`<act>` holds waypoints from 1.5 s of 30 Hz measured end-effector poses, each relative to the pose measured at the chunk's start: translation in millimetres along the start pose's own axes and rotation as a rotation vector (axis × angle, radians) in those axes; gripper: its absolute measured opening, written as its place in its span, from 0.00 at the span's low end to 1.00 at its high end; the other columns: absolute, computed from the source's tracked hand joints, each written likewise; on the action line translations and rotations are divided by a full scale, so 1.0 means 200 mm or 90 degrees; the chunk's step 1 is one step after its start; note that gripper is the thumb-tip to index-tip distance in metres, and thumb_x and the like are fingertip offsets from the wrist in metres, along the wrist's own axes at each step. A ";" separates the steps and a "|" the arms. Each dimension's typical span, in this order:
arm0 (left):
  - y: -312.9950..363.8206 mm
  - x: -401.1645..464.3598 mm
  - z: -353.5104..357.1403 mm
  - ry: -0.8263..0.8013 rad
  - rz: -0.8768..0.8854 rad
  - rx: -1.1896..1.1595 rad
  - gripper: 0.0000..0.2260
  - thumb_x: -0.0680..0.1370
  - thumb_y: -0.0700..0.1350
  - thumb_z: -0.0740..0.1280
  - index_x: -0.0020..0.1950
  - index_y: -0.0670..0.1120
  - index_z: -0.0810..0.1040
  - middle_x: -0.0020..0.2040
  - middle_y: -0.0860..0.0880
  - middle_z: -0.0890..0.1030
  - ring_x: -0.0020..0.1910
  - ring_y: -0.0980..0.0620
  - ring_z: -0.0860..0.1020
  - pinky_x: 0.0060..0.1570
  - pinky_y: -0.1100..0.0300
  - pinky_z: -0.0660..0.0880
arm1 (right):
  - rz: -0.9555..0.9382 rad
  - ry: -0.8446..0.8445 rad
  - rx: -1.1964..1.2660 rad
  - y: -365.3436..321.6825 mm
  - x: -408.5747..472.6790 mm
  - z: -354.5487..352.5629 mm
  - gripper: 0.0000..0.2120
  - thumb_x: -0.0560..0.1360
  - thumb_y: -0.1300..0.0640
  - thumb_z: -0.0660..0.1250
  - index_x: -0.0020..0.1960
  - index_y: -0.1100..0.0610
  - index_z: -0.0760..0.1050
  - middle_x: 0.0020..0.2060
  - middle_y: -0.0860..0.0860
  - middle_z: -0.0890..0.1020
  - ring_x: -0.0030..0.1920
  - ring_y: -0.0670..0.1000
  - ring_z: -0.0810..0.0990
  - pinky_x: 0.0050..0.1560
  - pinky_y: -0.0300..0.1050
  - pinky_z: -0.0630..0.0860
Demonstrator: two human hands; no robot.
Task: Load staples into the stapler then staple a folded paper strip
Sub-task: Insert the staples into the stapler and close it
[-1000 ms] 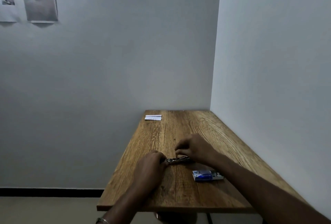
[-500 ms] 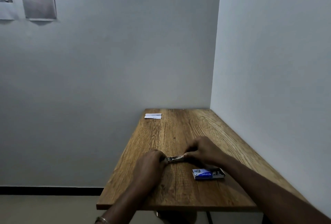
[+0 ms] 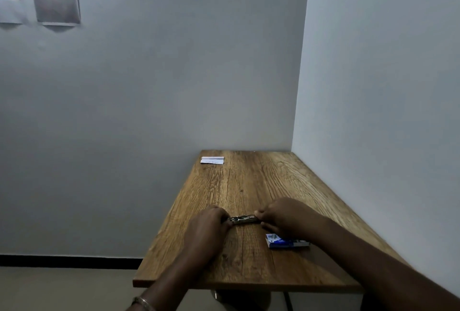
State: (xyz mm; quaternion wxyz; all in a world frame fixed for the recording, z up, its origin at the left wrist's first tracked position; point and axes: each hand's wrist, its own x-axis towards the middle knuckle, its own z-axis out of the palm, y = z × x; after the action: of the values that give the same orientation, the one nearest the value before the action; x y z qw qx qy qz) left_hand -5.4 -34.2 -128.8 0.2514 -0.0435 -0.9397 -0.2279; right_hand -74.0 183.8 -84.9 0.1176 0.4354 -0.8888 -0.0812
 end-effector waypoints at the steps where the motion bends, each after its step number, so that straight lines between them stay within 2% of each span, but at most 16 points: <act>1: 0.00 0.00 0.00 0.000 0.001 0.001 0.09 0.79 0.52 0.66 0.58 0.53 0.80 0.53 0.56 0.79 0.49 0.59 0.75 0.51 0.58 0.77 | -0.005 -0.014 -0.044 -0.01 0.00 0.00 0.16 0.82 0.51 0.60 0.66 0.54 0.75 0.51 0.51 0.84 0.47 0.51 0.82 0.49 0.50 0.81; 3: 0.00 0.00 0.00 0.002 0.002 0.000 0.09 0.79 0.52 0.66 0.58 0.53 0.80 0.52 0.57 0.78 0.48 0.59 0.75 0.50 0.60 0.77 | 0.010 -0.019 -0.040 -0.02 0.00 0.00 0.15 0.81 0.53 0.61 0.66 0.53 0.75 0.50 0.51 0.83 0.48 0.51 0.82 0.49 0.50 0.80; 6: 0.01 0.00 0.00 0.001 0.001 -0.005 0.09 0.80 0.52 0.66 0.57 0.53 0.80 0.51 0.57 0.78 0.47 0.60 0.75 0.50 0.60 0.77 | 0.098 0.005 0.181 -0.01 0.00 0.02 0.14 0.79 0.55 0.67 0.64 0.51 0.78 0.52 0.49 0.84 0.49 0.46 0.81 0.51 0.42 0.79; 8: 0.00 -0.01 0.00 0.001 -0.001 -0.009 0.09 0.79 0.52 0.66 0.57 0.53 0.80 0.51 0.57 0.78 0.48 0.60 0.75 0.51 0.59 0.77 | 0.178 0.034 0.338 0.02 -0.02 0.03 0.20 0.77 0.57 0.70 0.68 0.52 0.75 0.58 0.49 0.83 0.54 0.44 0.80 0.52 0.35 0.76; 11: 0.00 0.00 0.00 0.003 -0.004 -0.012 0.08 0.79 0.52 0.66 0.56 0.53 0.80 0.51 0.57 0.78 0.47 0.60 0.75 0.51 0.58 0.78 | 0.249 0.080 0.464 0.07 -0.05 0.05 0.27 0.74 0.62 0.72 0.72 0.53 0.71 0.60 0.48 0.82 0.55 0.42 0.80 0.47 0.29 0.76; 16: -0.01 0.00 0.01 0.002 -0.003 -0.017 0.08 0.79 0.53 0.66 0.55 0.54 0.80 0.50 0.58 0.78 0.46 0.61 0.75 0.50 0.60 0.78 | 0.313 0.127 0.490 0.10 -0.07 0.11 0.24 0.72 0.61 0.75 0.67 0.53 0.77 0.55 0.47 0.84 0.53 0.40 0.81 0.53 0.30 0.76; 20: -0.02 0.00 0.01 -0.006 -0.010 -0.023 0.09 0.78 0.52 0.67 0.57 0.55 0.79 0.52 0.58 0.79 0.48 0.61 0.75 0.51 0.59 0.78 | 0.322 0.155 0.502 0.08 -0.06 0.13 0.20 0.72 0.60 0.76 0.62 0.51 0.80 0.48 0.41 0.82 0.48 0.37 0.81 0.48 0.29 0.76; 22: -0.02 0.00 0.00 -0.011 -0.023 -0.039 0.11 0.78 0.52 0.68 0.60 0.54 0.79 0.54 0.57 0.80 0.49 0.61 0.75 0.52 0.60 0.77 | 0.328 0.178 0.515 0.08 -0.07 0.15 0.19 0.71 0.60 0.76 0.61 0.50 0.81 0.46 0.39 0.83 0.47 0.36 0.81 0.49 0.30 0.78; 25: -0.03 0.01 -0.01 0.001 -0.070 -0.058 0.14 0.75 0.52 0.71 0.60 0.52 0.79 0.56 0.55 0.77 0.49 0.60 0.74 0.51 0.63 0.75 | 0.330 0.193 0.545 0.08 -0.08 0.16 0.18 0.71 0.59 0.77 0.60 0.51 0.81 0.46 0.41 0.85 0.48 0.37 0.82 0.50 0.31 0.78; 28: -0.06 0.01 -0.04 -0.012 -0.113 -0.034 0.16 0.73 0.55 0.73 0.59 0.52 0.79 0.55 0.54 0.75 0.51 0.57 0.74 0.51 0.59 0.76 | 0.331 0.193 0.556 0.09 -0.08 0.17 0.18 0.71 0.59 0.77 0.60 0.51 0.81 0.47 0.42 0.85 0.49 0.38 0.82 0.49 0.30 0.77; 33: -0.15 0.02 -0.15 -0.082 -0.106 0.010 0.11 0.75 0.53 0.72 0.56 0.53 0.82 0.54 0.53 0.77 0.50 0.57 0.74 0.51 0.59 0.76 | 0.334 0.196 0.559 0.09 -0.08 0.18 0.17 0.72 0.59 0.76 0.59 0.50 0.81 0.48 0.41 0.84 0.51 0.39 0.82 0.49 0.30 0.76; 37: -0.15 0.05 -0.20 -0.111 -0.101 -0.025 0.09 0.76 0.50 0.71 0.55 0.51 0.82 0.52 0.53 0.81 0.50 0.57 0.77 0.52 0.57 0.78 | 0.341 0.197 0.569 0.09 -0.08 0.18 0.16 0.72 0.59 0.76 0.58 0.51 0.82 0.48 0.42 0.85 0.51 0.39 0.82 0.51 0.31 0.76; 41: -0.08 0.11 -0.21 -0.036 -0.069 -0.105 0.10 0.75 0.46 0.73 0.55 0.48 0.82 0.47 0.53 0.82 0.47 0.58 0.79 0.50 0.58 0.80 | 0.345 0.198 0.573 0.09 -0.08 0.19 0.16 0.72 0.59 0.76 0.59 0.51 0.81 0.48 0.42 0.85 0.50 0.38 0.81 0.50 0.31 0.76; 45: 0.05 0.19 -0.19 0.035 -0.026 -0.173 0.15 0.73 0.43 0.75 0.59 0.47 0.80 0.46 0.54 0.81 0.46 0.59 0.80 0.44 0.68 0.76 | 0.344 0.199 0.574 0.09 -0.08 0.18 0.17 0.72 0.59 0.76 0.59 0.52 0.81 0.48 0.43 0.85 0.50 0.39 0.82 0.52 0.33 0.77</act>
State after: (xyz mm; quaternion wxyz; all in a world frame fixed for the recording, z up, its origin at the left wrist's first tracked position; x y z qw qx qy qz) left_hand -18.4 -43.5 -76.5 0.2642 -0.0521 -0.8935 -0.3594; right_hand -87.9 209.1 -117.9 0.0670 0.2055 -0.8876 0.4068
